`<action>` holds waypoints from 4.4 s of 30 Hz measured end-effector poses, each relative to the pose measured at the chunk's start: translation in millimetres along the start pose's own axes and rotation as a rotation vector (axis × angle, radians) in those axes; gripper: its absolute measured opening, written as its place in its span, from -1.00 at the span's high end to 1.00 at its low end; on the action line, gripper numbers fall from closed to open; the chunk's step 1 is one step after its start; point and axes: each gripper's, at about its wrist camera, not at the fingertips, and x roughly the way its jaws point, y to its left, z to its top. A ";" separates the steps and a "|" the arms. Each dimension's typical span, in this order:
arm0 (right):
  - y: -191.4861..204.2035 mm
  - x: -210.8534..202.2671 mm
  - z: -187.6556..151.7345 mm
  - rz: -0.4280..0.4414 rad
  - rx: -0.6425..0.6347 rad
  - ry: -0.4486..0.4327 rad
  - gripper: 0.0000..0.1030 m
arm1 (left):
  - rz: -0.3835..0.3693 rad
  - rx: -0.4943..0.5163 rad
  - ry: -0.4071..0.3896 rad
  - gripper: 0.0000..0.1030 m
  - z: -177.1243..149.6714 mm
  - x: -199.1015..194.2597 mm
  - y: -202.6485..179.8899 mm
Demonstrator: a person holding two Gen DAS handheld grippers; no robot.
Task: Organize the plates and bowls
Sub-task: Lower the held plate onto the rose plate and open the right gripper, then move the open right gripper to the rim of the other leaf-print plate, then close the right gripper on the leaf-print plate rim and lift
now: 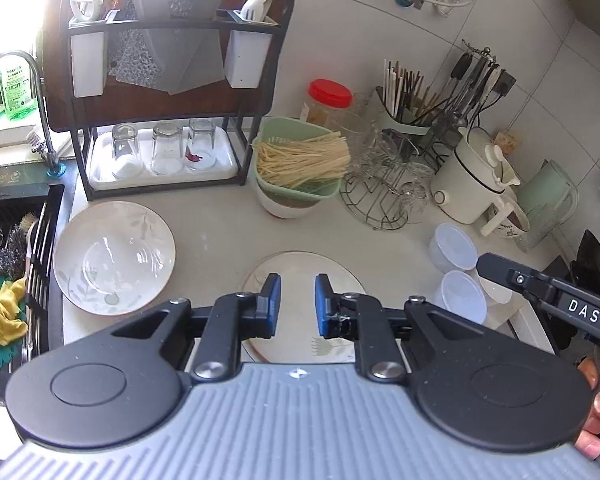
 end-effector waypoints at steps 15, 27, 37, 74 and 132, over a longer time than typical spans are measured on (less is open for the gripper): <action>-21.3 -15.6 -23.9 0.088 -0.065 0.063 0.71 | 0.108 -0.072 -0.007 0.62 -44.5 -15.1 -34.5; -36.2 -22.0 -32.6 0.188 -0.117 0.110 0.70 | 0.192 -0.141 -0.015 0.62 -77.2 -32.3 -61.7; -41.9 -32.2 -41.5 0.232 -0.154 0.127 0.70 | 0.214 -0.181 -0.029 0.61 -99.3 -44.9 -70.8; 36.1 74.3 -27.7 0.081 -0.115 0.125 -0.24 | 0.130 -0.119 0.026 -0.01 -12.2 13.7 73.5; 125.8 346.2 -60.2 0.053 -0.067 0.460 0.78 | 0.185 -0.229 0.231 0.67 24.1 190.9 323.7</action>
